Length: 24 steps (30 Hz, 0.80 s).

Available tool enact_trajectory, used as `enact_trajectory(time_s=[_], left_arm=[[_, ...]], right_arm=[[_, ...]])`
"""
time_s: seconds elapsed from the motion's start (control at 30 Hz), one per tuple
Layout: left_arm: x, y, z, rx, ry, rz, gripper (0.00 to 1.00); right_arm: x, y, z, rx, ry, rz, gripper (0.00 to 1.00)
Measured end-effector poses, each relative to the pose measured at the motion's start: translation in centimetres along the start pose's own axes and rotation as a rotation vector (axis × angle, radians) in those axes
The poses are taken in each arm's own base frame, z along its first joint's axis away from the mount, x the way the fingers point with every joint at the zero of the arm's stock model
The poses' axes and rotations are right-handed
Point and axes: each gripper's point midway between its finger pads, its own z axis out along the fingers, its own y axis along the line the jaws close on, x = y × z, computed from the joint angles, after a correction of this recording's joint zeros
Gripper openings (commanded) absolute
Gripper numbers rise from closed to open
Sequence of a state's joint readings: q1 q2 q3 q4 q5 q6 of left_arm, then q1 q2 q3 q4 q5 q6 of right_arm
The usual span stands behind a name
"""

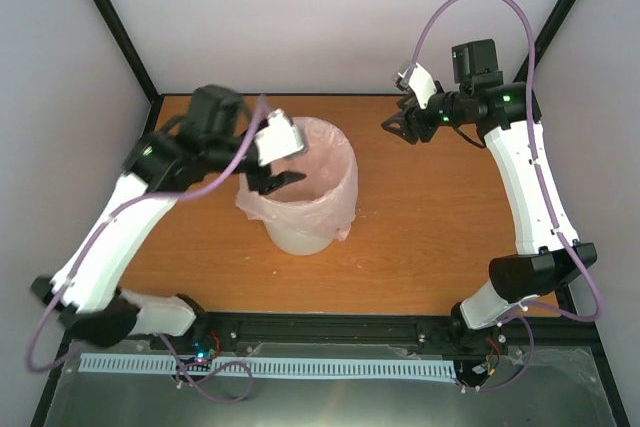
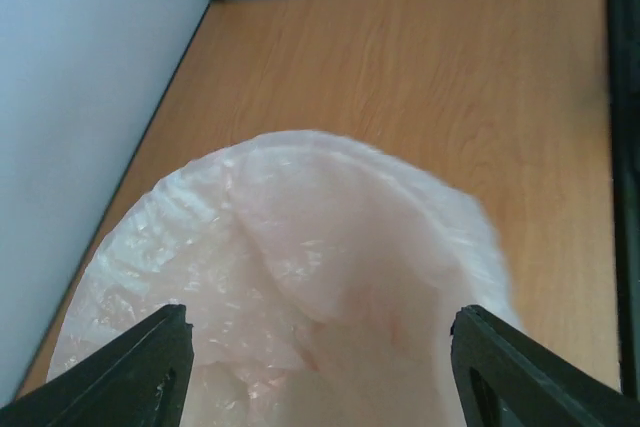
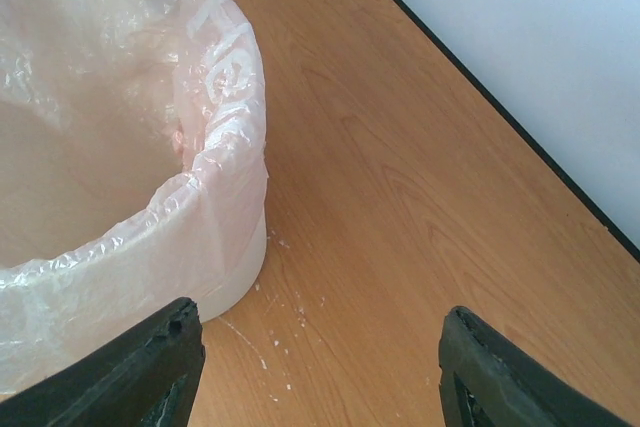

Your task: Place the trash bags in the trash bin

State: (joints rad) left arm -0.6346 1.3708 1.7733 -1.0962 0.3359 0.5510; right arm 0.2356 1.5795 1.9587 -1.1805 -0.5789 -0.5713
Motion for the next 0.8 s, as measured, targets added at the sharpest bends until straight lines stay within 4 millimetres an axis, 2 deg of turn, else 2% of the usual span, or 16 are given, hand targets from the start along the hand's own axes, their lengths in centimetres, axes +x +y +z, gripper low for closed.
enact_trajectory(time_s=[0.07,0.13,0.23,0.4,0.53,0.7,0.8], left_arm=[[0.0,-2.0,-2.5,0.014,-0.063,0.078,0.73],[1.3,-4.1,-4.1,0.029,-0.081,0.153,0.69],[3.2,-6.0,-5.5,0.03,-0.086,0.265,0.5],[4.9,-8.1,-6.3,0.039,-0.12,0.47,0.42],[7.7,-10.0,-4.8,0.125,-0.086,0.547,0.41],[11.3,-10.6,-0.7,0.221,-0.002,0.515,0.44],[12.3,-10.1,1.8,0.236,0.026,0.464,0.49]], right_arm=[[0.0,0.0,0.0,0.001,-0.002,0.004,0.65],[-0.1,0.0,0.0,0.001,-0.003,0.009,0.65],[0.0,0.0,0.0,0.002,-0.002,0.011,0.65],[0.6,0.0,0.5,-0.007,0.012,0.021,0.65],[0.8,0.0,0.7,-0.01,0.017,0.027,0.65],[1.2,0.0,0.9,-0.013,0.027,0.033,0.66],[1.7,-0.1,1.2,-0.015,0.041,0.042,0.66]])
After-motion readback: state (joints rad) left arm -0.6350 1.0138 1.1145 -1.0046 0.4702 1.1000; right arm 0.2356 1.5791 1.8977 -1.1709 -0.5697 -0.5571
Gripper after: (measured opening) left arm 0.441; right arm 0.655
